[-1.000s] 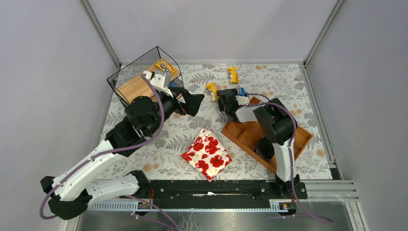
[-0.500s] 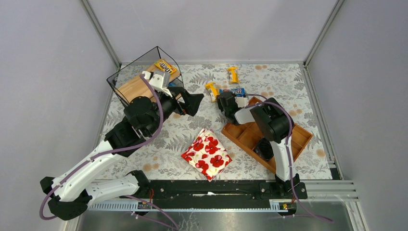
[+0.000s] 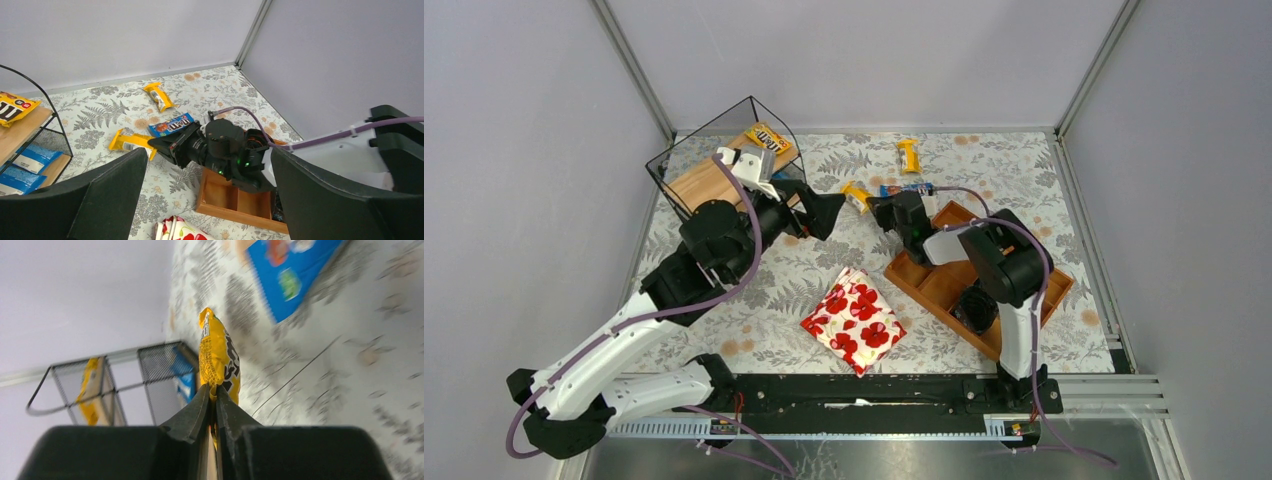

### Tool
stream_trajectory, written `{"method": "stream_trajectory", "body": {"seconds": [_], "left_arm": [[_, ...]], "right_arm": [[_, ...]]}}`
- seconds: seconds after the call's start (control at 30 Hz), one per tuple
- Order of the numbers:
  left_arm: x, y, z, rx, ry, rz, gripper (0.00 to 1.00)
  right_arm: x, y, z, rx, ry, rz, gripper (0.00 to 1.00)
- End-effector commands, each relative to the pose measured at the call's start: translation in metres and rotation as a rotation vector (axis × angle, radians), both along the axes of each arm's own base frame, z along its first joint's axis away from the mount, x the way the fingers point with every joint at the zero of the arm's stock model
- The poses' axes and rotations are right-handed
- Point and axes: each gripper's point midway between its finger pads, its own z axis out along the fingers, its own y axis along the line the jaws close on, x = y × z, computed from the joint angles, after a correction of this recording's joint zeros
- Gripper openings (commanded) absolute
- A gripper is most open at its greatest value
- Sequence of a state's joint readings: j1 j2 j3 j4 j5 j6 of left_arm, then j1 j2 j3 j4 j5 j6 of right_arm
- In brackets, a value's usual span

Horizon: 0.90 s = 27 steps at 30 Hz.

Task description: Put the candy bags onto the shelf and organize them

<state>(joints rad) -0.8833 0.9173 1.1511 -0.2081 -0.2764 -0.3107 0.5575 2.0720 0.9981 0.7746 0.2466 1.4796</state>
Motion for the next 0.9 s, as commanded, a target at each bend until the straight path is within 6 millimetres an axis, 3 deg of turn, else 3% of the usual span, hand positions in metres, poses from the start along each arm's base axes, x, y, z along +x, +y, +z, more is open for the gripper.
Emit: {"method": "stream_trajectory", "body": {"seconds": [0.0,0.23,0.33,0.5,0.67,0.87], "left_arm": [[-0.003,0.008,0.021,-0.056,-0.058,0.011,0.99],[-0.007,0.019,0.033,-0.082,-0.08,0.024,0.99],[-0.012,0.022,0.042,-0.1,-0.089,0.014,0.99],[-0.026,0.028,0.065,-0.147,-0.103,-0.024,0.99],[-0.043,0.037,0.089,-0.201,-0.127,-0.067,0.99],[-0.049,0.043,0.097,-0.223,-0.139,-0.069,0.99]], "right_arm": [[-0.023,0.031,0.087,0.074,-0.155,0.18,0.11],[-0.076,0.062,0.135,0.122,-0.204,0.317,0.11],[-0.096,0.096,0.165,0.187,-0.244,0.417,0.11],[-0.113,0.158,0.209,0.245,-0.312,0.511,0.11],[-0.101,0.2,0.23,0.308,-0.339,0.495,0.11],[-0.068,0.237,0.223,0.3,-0.313,0.398,0.11]]}}
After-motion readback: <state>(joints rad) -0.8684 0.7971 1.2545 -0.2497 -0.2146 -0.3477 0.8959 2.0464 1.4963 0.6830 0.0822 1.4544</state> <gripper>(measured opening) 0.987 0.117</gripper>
